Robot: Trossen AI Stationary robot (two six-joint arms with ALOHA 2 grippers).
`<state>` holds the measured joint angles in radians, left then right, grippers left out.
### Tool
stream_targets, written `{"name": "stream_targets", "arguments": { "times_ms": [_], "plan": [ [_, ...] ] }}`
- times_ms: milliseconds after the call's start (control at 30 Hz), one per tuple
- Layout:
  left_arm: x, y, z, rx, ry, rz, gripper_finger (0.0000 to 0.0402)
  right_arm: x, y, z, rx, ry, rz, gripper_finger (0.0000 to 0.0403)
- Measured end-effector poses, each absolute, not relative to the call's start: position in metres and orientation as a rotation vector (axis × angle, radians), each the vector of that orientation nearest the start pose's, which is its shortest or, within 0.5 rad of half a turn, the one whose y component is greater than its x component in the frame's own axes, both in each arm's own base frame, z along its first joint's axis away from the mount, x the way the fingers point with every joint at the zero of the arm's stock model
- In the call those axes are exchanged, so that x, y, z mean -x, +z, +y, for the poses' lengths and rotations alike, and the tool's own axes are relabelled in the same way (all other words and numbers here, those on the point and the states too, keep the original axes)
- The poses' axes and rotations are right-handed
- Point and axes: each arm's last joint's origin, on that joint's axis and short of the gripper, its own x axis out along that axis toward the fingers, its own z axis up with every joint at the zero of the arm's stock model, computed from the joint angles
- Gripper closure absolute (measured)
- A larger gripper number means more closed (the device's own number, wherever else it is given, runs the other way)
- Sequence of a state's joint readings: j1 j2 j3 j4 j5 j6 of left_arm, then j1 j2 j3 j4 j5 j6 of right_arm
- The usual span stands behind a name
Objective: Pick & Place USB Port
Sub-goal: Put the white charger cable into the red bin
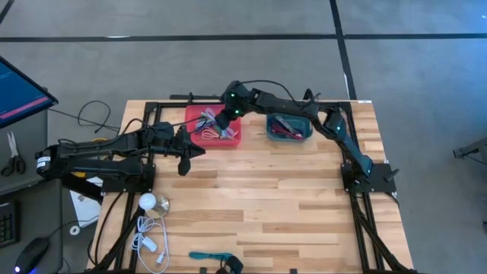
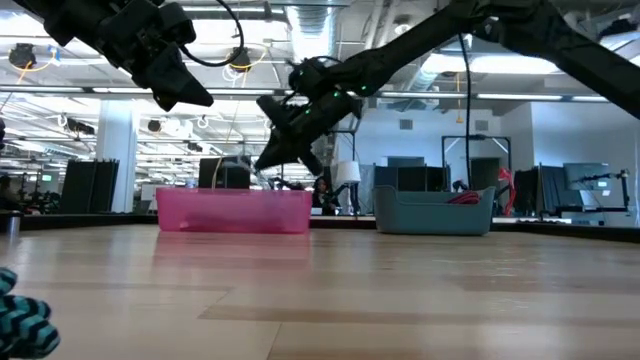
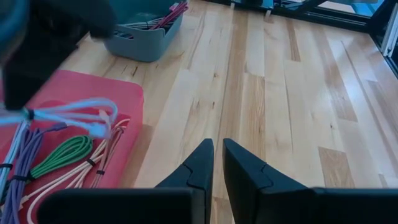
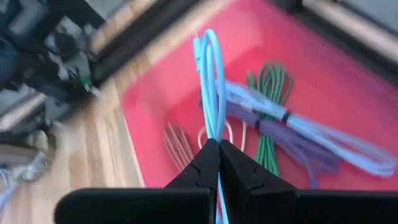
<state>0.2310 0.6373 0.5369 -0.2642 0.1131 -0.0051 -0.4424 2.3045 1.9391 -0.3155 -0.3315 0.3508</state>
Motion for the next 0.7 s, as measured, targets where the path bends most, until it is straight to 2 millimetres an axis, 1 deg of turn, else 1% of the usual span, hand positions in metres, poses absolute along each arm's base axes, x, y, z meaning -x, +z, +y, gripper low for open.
{"name": "stream_targets", "arguments": {
  "times_ms": [233,333,533,700],
  "plan": [
    [-0.145,0.261,0.031,0.068,0.117,0.359,0.0367,-0.48,0.182,-0.217,-0.611,-0.241,0.697,0.0403],
    [-0.145,0.261,0.031,0.068,0.117,0.359,0.0367,-0.48,0.178,-0.217,-0.618,-0.248,0.717,0.0403],
    [-0.145,0.261,0.031,0.068,0.118,0.359,0.0367,-0.481,0.182,-0.217,-0.605,-0.241,0.689,0.0398],
    [-0.145,0.261,0.031,0.068,0.117,0.359,0.0367,-0.479,0.204,-0.216,-0.568,-0.227,0.637,0.0376]
  ]
}}
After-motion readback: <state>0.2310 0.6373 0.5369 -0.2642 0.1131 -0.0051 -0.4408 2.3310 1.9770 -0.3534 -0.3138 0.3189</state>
